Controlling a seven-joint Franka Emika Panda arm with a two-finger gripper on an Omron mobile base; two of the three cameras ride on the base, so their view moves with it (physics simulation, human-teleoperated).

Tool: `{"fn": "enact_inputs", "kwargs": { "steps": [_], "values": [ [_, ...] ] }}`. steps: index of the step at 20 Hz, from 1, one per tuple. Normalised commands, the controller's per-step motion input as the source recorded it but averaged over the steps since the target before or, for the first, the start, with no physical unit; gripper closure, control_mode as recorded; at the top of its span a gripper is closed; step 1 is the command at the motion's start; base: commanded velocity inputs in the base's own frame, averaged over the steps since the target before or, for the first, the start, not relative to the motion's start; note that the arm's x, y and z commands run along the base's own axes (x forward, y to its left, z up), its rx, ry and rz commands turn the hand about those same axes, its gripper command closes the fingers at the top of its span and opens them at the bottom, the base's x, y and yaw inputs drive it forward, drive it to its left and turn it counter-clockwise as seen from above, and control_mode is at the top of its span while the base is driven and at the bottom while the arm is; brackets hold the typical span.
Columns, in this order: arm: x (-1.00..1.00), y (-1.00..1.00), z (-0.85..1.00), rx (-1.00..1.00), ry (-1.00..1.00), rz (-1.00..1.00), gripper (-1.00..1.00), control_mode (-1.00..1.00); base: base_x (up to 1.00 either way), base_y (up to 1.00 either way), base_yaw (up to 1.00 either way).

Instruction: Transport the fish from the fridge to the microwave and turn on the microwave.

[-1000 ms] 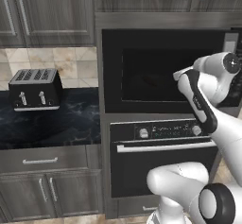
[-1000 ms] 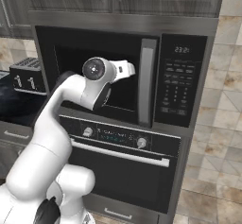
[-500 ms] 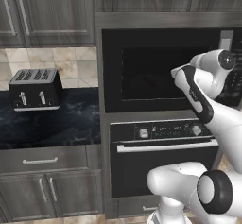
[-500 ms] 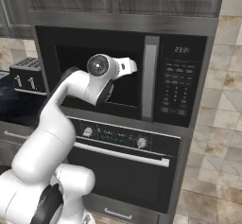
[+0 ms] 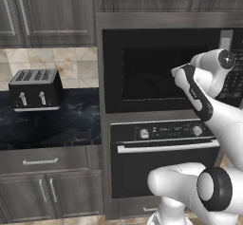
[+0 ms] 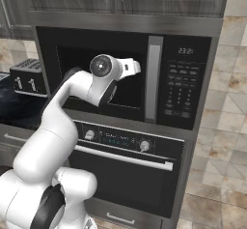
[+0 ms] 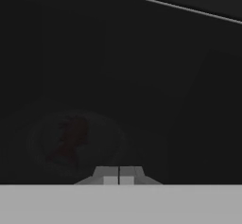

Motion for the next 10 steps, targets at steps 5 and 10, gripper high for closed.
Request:
{"fn": "enact_inputs", "kwargs": {
  "steps": [5, 10],
  "values": [
    [0.37, 0.0, -0.15, 0.0, 0.0, 0.0, 1.0, -1.0, 0.0, 0.0, 0.0],
    [0.05, 0.0, -0.01, 0.0, 0.0, 0.0, 1.0, -1.0, 0.0, 0.0, 0.0]
  ]
}}
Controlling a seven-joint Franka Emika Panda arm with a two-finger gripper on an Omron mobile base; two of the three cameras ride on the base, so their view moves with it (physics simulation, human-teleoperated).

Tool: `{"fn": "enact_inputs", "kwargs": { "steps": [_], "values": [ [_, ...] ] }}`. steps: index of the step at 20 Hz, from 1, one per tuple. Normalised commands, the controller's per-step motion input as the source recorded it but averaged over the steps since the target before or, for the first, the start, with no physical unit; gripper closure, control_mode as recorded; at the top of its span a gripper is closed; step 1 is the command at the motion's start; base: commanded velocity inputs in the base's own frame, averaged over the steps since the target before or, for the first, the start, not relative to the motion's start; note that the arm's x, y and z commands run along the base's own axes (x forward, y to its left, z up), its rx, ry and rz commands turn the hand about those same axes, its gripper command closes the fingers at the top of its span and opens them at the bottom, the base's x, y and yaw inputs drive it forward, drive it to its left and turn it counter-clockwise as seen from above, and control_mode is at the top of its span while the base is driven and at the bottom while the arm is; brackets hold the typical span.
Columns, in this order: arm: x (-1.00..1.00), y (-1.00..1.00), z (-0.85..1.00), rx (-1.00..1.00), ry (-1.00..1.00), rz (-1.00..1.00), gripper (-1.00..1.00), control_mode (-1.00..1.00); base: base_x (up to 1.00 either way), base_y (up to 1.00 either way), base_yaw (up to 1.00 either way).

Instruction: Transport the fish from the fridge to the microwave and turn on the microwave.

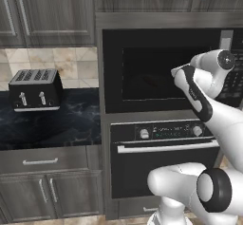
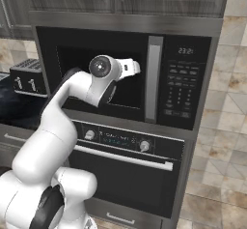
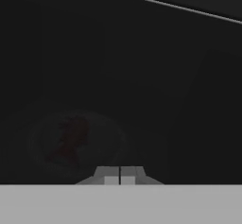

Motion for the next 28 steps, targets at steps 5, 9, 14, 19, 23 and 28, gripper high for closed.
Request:
{"fn": "enact_inputs", "kwargs": {
  "steps": [5, 9, 14, 19, 23, 28],
  "values": [
    [-0.25, -0.04, 0.0, 0.0, 0.0, 0.0, 1.0, -1.0, 0.0, 0.0, 0.0],
    [-0.47, -0.12, 0.0, 0.0, 0.0, 0.0, 1.0, -1.0, 0.0, 0.0, 0.0],
    [-0.59, -0.14, 0.02, 0.0, 0.0, 0.0, 1.0, -1.0, 0.0, 0.0, 0.0],
    [-0.61, -0.13, 0.09, 0.0, 0.0, 0.0, 1.0, -1.0, 0.0, 0.0, 0.0],
    [-0.56, -0.18, 0.11, 0.02, 0.0, 0.0, 1.0, -1.0, 0.0, 0.0, 0.0],
    [-0.27, -0.2, 0.01, 0.01, 0.0, 0.0, 1.0, -1.0, 0.0, 0.0, 0.0]
  ]
}}
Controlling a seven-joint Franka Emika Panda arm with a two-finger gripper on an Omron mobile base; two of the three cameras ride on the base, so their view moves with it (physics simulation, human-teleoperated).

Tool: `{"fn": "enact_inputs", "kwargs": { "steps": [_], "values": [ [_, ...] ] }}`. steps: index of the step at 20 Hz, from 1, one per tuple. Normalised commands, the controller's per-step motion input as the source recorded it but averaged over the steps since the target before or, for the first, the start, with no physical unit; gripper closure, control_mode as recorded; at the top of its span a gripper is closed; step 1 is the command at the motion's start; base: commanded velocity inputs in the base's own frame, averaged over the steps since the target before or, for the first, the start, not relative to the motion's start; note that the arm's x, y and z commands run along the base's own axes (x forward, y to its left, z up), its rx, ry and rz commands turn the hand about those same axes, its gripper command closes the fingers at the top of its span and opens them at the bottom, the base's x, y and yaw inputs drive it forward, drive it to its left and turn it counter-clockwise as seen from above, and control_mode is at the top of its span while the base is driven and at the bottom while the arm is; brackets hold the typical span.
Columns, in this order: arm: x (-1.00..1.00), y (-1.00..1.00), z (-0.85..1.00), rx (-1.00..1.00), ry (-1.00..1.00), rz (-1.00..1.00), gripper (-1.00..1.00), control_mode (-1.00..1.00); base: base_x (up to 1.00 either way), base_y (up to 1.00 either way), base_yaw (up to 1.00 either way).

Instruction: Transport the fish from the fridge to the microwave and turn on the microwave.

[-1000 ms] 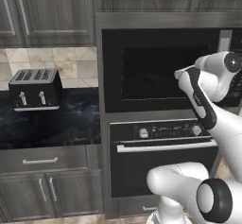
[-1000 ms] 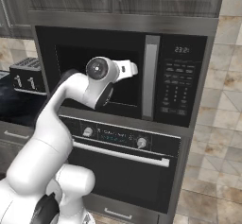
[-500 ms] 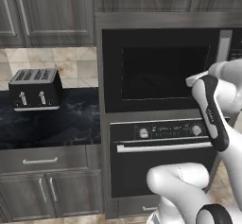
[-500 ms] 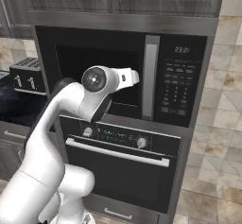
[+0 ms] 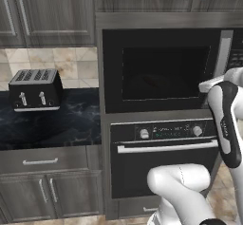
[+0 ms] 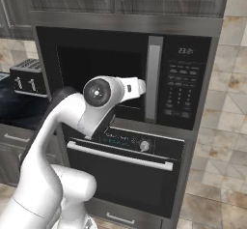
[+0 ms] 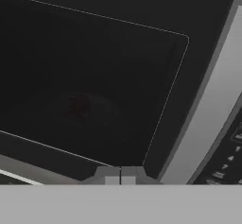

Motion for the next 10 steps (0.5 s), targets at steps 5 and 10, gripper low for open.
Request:
{"fn": "enact_inputs", "kwargs": {
  "steps": [5, 10],
  "values": [
    [-0.01, -0.23, 0.0, 0.11, 0.0, 0.0, 1.0, -1.0, 0.0, 0.0, 0.0],
    [0.0, -0.28, 0.0, 0.2, 0.03, -0.01, 1.0, -1.0, 0.0, 0.0, 0.0]
  ]
}}
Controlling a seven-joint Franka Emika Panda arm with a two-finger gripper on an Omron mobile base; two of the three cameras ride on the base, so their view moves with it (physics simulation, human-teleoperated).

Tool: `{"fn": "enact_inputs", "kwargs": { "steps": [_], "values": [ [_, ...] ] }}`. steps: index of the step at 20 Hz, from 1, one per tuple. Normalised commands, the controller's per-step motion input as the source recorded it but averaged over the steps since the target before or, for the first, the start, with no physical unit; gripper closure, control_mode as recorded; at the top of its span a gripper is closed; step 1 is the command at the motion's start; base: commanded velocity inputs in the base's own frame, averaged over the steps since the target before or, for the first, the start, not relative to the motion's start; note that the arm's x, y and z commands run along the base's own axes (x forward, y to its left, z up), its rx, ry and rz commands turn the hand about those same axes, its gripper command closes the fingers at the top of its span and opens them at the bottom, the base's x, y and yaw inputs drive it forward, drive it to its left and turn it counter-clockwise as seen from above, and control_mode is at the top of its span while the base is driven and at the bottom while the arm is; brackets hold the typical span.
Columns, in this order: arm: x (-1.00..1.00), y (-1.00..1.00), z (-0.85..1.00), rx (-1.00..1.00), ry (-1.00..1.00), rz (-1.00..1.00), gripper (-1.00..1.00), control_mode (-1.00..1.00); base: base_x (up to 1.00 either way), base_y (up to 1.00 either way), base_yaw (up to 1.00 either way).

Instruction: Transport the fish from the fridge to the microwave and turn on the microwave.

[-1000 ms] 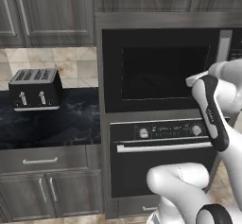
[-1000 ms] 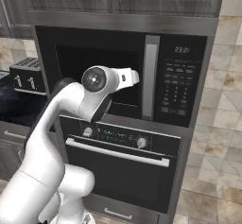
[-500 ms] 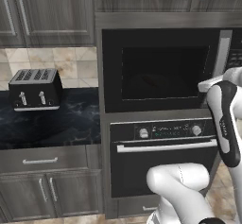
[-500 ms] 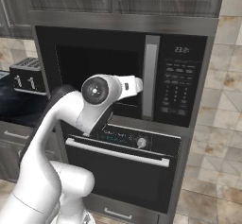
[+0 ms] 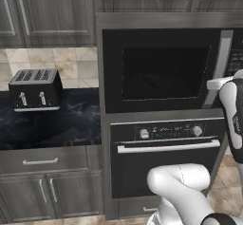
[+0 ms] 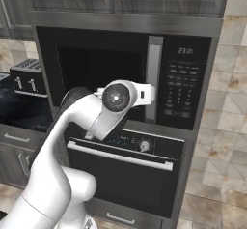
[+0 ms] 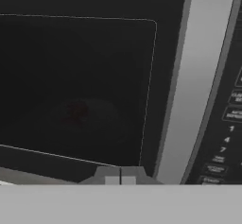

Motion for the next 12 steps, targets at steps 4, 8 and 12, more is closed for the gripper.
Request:
{"fn": "enact_inputs", "kwargs": {
  "steps": [4, 8, 12],
  "values": [
    [-0.01, -0.28, 0.0, 0.26, 0.02, -0.07, 1.0, -1.0, 0.0, 0.0, 0.0],
    [-0.01, -0.21, 0.0, 0.25, 0.02, -0.09, 1.0, -1.0, 0.0, 0.0, 0.0],
    [0.0, -0.11, -0.02, 0.24, 0.03, -0.1, 1.0, -1.0, 0.0, 0.0, 0.0]
  ]
}}
